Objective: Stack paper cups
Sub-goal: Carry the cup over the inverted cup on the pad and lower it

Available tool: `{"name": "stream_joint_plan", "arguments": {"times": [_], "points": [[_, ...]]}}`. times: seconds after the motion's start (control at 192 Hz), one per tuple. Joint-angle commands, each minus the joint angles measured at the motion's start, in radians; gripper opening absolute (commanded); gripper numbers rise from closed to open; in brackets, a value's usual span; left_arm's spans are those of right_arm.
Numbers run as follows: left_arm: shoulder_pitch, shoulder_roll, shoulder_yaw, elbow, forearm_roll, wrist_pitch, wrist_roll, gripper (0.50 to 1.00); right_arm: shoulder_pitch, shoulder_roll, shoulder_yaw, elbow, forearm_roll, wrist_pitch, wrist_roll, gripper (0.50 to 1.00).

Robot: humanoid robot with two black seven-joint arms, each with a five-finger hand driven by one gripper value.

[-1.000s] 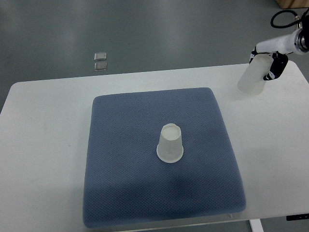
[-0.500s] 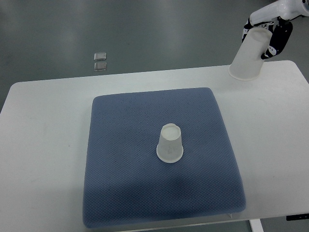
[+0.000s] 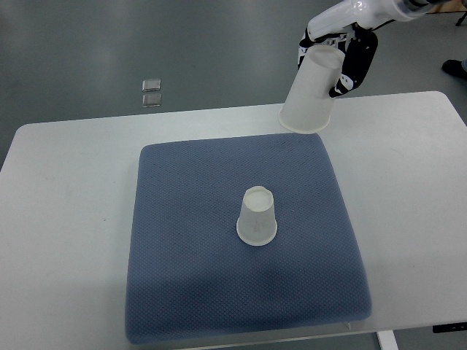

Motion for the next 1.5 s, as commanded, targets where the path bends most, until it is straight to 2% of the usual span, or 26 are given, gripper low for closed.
{"name": "stream_joint_plan", "arguments": {"times": [0.0, 0.271, 0.562, 0.708, 0.974, 1.182, 1.494], "points": [[0.000, 0.000, -0.001, 0.001, 0.000, 0.000, 0.000, 1.000, 0.003, 0.042, 0.032, 0.002, 0.048, -0.001, 0.000, 0.680], [0.000, 0.000, -0.001, 0.004, 0.000, 0.000, 0.000, 1.000, 0.017, 0.148, 0.100, 0.014, 0.122, -0.009, 0.000, 0.680], [0.000, 0.000, -0.001, 0.005, 0.000, 0.000, 0.000, 1.000, -0.010, 0.195, 0.133, 0.014, 0.129, -0.016, 0.008, 0.682], [0.000, 0.000, -0.001, 0.009, 0.000, 0.000, 0.000, 1.000, -0.052, 0.203, 0.132, 0.014, 0.128, -0.045, 0.009, 0.682], [0.000, 0.000, -0.001, 0.010, 0.000, 0.000, 0.000, 1.000, -0.081, 0.203, 0.132, 0.014, 0.128, -0.056, 0.009, 0.682], [0.000, 0.000, -0.001, 0.010, 0.000, 0.000, 0.000, 1.000, -0.125, 0.224, 0.130, 0.014, 0.126, -0.116, 0.009, 0.682], [0.000, 0.000, -0.004, 0.012, 0.000, 0.000, 0.000, 1.000, -0.179, 0.237, 0.124, 0.014, 0.126, -0.160, 0.009, 0.682]]}}
